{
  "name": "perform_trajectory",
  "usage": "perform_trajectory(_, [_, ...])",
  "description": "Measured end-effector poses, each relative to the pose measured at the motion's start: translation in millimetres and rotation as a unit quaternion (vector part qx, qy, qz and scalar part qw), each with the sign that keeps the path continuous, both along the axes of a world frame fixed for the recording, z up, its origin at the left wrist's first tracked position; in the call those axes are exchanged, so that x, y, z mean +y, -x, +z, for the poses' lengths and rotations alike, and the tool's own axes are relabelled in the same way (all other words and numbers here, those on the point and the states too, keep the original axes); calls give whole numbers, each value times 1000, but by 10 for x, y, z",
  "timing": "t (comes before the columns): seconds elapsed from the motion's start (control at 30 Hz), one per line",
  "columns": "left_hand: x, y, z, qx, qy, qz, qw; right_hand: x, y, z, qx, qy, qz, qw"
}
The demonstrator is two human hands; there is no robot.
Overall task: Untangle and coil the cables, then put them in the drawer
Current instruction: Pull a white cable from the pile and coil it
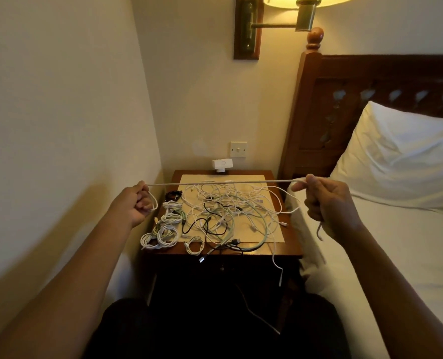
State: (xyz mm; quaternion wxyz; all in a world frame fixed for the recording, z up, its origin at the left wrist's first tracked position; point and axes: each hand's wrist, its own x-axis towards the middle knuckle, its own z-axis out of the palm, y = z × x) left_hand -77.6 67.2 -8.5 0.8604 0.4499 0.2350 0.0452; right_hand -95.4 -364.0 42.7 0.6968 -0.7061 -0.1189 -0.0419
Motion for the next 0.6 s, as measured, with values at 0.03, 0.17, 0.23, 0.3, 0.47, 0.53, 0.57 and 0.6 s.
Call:
perform_trajectory(0.03, [-36, 33, 16, -7, -2, -9, 1000, -23, -63, -17, 12, -10, -9, 1000])
perform_trajectory(0.17, [-148, 255, 344, -68, -68, -117, 988, -240, -254, -258, 66, 150, 19, 986])
perform_trajectory(0.23, [-277, 406, 517, -92, -110, -209, 967, -253, -250, -358, 103, 344, 115, 926])
perform_trajectory(0.3, [-497, 534, 630, -103, -126, -284, 945, -132, -181, -419, 117, 491, 195, 841])
perform_trajectory(0.47, [-1075, 625, 686, -105, -126, -381, 910, 614, 88, -348, -16, 386, 206, 899])
perform_trajectory(0.53, [-1201, 613, 715, -108, -112, -373, 915, 943, 165, -356, -68, 337, 189, 920])
perform_trajectory(0.57, [-1223, 603, 729, -114, -94, -358, 922, 1069, 184, -385, -74, 308, 165, 934])
perform_trajectory(0.6, [-1222, 588, 747, -125, -73, -338, 930, 1158, 190, -434, -70, 283, 140, 946])
